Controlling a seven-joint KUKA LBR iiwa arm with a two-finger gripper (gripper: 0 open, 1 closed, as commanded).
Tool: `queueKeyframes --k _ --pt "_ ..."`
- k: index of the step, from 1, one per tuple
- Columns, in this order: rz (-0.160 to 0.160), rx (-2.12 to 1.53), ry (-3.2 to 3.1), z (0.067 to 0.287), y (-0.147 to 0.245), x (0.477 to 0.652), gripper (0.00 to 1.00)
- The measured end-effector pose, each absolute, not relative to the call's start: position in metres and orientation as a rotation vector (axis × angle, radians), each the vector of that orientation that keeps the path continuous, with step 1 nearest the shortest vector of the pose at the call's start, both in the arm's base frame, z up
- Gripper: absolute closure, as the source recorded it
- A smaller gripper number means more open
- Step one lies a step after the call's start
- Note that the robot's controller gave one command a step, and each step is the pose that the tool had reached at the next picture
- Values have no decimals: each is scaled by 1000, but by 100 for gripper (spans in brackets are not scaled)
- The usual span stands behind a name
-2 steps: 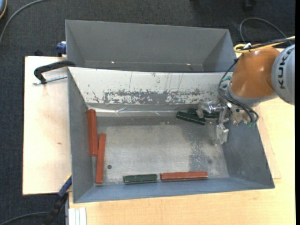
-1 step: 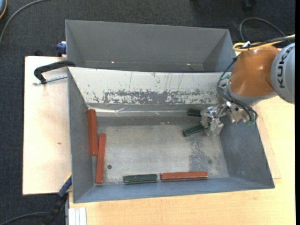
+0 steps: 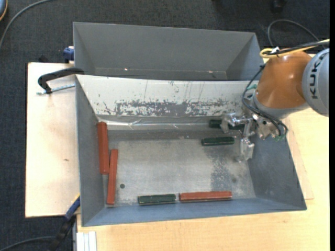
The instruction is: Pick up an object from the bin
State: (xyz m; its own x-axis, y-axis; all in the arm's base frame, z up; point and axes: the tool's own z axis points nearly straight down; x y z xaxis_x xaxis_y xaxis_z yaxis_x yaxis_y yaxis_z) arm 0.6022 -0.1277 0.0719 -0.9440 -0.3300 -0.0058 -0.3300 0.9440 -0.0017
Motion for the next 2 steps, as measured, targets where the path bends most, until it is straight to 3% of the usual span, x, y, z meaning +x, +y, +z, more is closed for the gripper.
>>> queueKeyframes --k 1,2 --pt "1 -526 3092 71 -127 602 100" --pt "-7 -986 2971 202 -107 546 100"
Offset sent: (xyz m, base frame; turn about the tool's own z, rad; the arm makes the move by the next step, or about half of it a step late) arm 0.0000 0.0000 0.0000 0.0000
